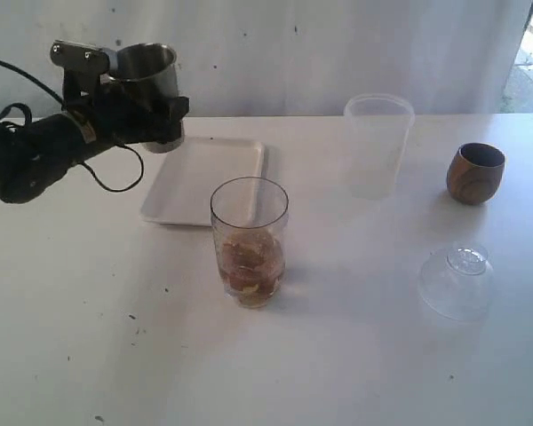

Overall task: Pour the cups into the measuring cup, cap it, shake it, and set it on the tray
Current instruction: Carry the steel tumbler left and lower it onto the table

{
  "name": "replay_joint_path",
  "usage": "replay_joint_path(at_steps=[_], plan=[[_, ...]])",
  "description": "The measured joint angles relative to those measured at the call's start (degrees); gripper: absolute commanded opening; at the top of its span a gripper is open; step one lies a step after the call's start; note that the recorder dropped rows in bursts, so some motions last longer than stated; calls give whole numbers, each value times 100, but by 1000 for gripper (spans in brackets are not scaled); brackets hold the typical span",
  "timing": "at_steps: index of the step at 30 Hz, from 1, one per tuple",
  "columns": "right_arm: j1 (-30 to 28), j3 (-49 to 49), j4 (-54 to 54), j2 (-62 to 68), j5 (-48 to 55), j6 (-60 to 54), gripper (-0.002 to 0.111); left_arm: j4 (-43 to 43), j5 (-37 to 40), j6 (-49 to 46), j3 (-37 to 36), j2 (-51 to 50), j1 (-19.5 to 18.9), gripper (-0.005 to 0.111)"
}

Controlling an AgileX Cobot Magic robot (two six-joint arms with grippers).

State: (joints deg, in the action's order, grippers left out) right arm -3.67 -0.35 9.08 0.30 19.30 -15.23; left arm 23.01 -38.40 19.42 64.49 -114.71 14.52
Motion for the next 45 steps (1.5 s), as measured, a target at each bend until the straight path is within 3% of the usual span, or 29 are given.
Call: replay_joint_path(at_steps=[12, 27, 28, 30, 31, 32, 33, 34, 40, 45], plan=[[0, 0, 0, 0, 5, 0, 0, -653, 279, -17, -229, -584, -1107, 0], [0, 0, 0, 0, 5, 0, 0, -806, -1432, -1561, -967, -1083, -1222, 2], [0, 0, 0, 0, 5, 0, 0, -835, -1432, -1573, -967, -1094, -1222, 6], [0, 0, 0, 0, 5, 0, 0, -926, -1380, -1503, -967, -1116, -1222, 28], [0, 0, 0, 0, 5, 0, 0, -935, -1364, -1447, -977, -1120, -1222, 55], [0, 0, 0, 0, 5, 0, 0, -937, -1350, -1384, -971, -1120, -1222, 71], [0, 0, 0, 0, 5, 0, 0, -937, -1350, -1371, -971, -1120, -1222, 100], [0, 0, 0, 0, 5, 0, 0, -946, -1365, -1360, -971, -1120, -1222, 105], [0, 0, 0, 0, 5, 0, 0, -1024, -1394, -1422, -971, -1120, -1222, 105], [0, 0, 0, 0, 5, 0, 0, -988, -784, -1422, -1002, -914, -1222, 105]])
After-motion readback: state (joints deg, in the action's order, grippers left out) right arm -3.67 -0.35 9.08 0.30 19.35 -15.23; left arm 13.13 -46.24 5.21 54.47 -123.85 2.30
